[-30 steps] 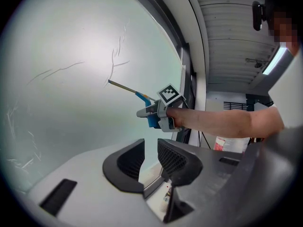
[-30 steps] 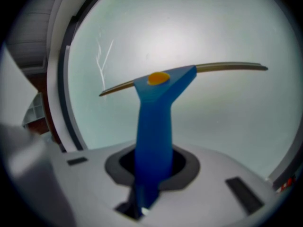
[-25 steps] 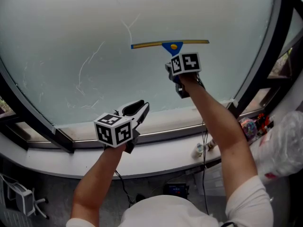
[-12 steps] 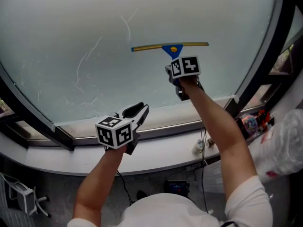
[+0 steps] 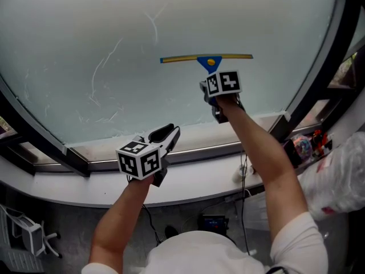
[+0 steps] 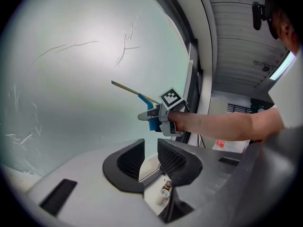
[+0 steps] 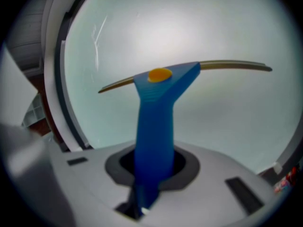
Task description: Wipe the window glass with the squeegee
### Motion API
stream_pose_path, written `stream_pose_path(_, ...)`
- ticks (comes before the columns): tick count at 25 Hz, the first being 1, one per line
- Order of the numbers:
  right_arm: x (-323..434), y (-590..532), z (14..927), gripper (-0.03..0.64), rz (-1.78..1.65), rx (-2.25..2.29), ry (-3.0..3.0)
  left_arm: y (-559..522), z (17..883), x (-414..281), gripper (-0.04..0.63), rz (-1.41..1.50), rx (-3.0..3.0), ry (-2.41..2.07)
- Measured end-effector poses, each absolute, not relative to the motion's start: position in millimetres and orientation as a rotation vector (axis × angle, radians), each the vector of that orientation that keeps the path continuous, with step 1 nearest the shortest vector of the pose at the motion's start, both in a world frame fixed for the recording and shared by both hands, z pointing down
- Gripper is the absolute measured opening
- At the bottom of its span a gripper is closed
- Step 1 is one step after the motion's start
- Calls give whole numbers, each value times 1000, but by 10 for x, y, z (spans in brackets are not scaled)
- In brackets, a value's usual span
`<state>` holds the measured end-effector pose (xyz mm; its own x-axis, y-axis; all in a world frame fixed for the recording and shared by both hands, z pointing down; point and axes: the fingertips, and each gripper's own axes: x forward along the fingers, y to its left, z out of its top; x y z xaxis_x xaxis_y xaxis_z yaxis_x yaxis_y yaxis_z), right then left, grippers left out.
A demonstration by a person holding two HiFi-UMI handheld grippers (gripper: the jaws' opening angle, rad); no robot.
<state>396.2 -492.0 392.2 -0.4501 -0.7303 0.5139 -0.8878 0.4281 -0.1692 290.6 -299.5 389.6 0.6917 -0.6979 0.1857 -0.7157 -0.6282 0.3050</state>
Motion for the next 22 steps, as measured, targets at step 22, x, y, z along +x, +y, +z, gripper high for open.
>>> stream_pose_path(22,3963,-4876,4538,80,651,1326,-2294,-3001,4343,2959,107,107,2465,-1102)
